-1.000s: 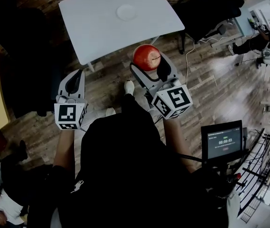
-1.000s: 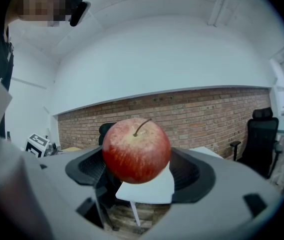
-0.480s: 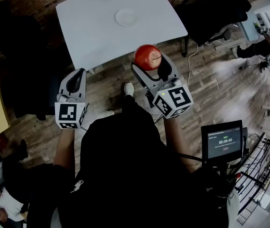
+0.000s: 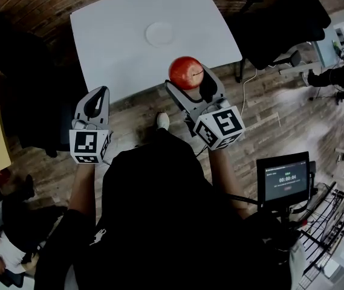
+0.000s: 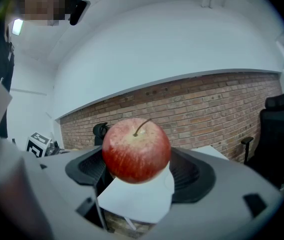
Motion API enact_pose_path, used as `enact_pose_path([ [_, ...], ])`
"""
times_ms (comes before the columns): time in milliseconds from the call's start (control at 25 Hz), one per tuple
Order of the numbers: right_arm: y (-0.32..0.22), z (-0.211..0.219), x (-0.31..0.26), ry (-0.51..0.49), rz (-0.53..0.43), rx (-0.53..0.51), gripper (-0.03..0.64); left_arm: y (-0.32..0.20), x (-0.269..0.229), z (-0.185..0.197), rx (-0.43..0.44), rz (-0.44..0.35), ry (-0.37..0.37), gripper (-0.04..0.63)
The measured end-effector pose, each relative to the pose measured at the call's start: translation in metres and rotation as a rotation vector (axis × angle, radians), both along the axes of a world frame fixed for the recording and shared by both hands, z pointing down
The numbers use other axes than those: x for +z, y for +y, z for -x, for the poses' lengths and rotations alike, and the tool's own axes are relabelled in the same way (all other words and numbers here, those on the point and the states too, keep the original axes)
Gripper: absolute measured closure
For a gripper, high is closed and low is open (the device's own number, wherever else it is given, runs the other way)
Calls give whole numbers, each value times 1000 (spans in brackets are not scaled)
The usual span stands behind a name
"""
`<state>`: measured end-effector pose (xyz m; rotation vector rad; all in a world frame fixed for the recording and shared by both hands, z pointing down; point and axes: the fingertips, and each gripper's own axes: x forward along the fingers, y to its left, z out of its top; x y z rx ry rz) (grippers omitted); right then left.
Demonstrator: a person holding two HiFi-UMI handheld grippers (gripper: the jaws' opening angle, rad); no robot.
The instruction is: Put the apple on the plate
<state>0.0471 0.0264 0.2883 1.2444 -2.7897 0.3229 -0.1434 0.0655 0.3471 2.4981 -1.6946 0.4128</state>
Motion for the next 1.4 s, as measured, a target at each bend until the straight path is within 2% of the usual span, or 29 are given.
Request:
enact_pose_path([
  [240, -48, -9, -3, -12, -2, -49, 221, -37, -6, -15, -36, 1, -6, 588],
  [480, -85, -26, 3, -21, 5, -83, 221, -70, -3, -37, -51, 7, -49, 588],
  [880, -142, -58, 18, -30, 42, -125, 221, -122, 5, -67, -88, 39, -58, 588],
  [1400, -155, -66, 28, -53, 59, -160, 221, -121, 8, -77, -114, 67, -94, 588],
])
